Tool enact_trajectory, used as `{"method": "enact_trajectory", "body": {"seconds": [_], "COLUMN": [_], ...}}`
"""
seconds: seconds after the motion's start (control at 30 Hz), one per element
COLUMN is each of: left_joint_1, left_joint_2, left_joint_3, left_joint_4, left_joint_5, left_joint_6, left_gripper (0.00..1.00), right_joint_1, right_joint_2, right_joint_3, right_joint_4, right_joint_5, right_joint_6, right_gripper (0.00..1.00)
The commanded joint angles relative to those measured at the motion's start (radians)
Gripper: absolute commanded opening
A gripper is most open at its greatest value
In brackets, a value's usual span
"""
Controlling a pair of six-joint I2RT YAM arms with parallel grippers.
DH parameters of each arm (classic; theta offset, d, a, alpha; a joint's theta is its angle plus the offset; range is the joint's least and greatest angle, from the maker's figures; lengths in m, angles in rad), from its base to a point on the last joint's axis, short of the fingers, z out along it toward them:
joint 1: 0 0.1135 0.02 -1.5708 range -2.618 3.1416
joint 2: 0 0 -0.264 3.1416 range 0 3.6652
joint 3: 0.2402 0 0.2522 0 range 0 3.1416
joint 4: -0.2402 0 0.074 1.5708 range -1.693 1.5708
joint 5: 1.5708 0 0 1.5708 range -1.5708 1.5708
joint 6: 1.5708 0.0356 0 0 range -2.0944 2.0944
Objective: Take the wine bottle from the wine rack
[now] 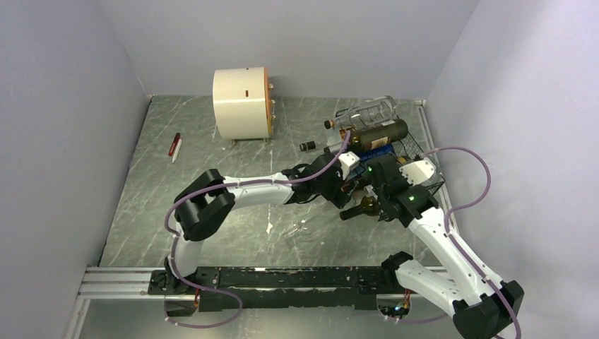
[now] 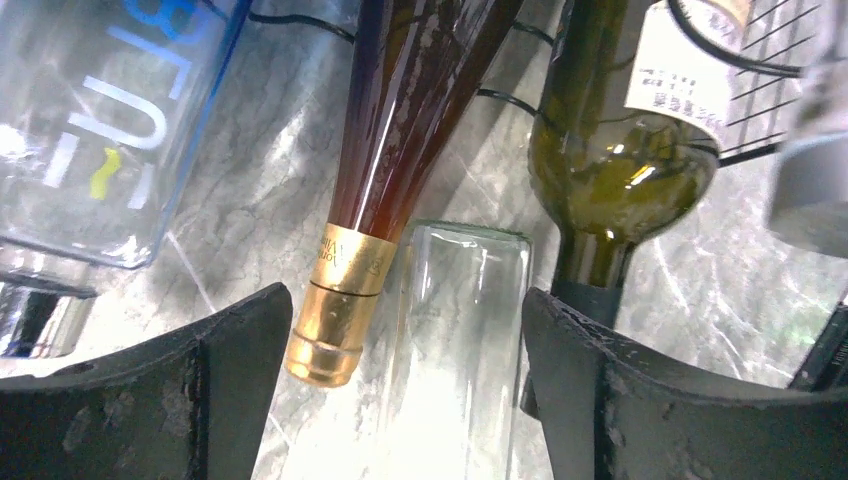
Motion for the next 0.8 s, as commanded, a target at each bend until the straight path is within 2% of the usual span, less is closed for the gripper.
{"method": "enact_trajectory", "body": {"seconds": [0.0,0.2,0.27,0.47,0.63,0.77], "left_joint_1": [0.000,-0.001,-0.001,0.000,-0.020,-0.067], "left_joint_2": [-0.112,-0.238,-0.287,-0.406,-0.388,-0.294], "left_joint_3": [-0.020,-0.122,-0.186,-0.400,-0.463,-0.418], "left_joint_4": [-0.013,-0.024,-0.049,-0.013,0.050,0.046], "left_joint_5": [0.012,0.062,0.085,0.151,0.204,0.148], "left_joint_6": [-0.007,-0.004,0.009,0.019,0.035,0.080], "left_gripper": [0.90,0.95,0.99,0.99,0.99,0.99], "right_joint_1": [-0.001,-0.001,-0.001,0.000,0.000,0.000], "right_joint_2": [-0.028,-0.089,-0.125,-0.207,-0.210,-0.171], "right_joint_3": [0.065,0.100,0.081,0.049,0.064,0.093], "right_joint_4": [-0.035,0.044,0.116,0.228,0.285,0.273], "right_joint_5": [0.047,-0.046,-0.116,-0.264,-0.354,-0.406], "right_joint_6": [-0.062,-0.276,-0.385,-0.566,-0.686,-0.738], "right_gripper": [0.99,0.99,0.99,1.00,1.00,1.00]}}
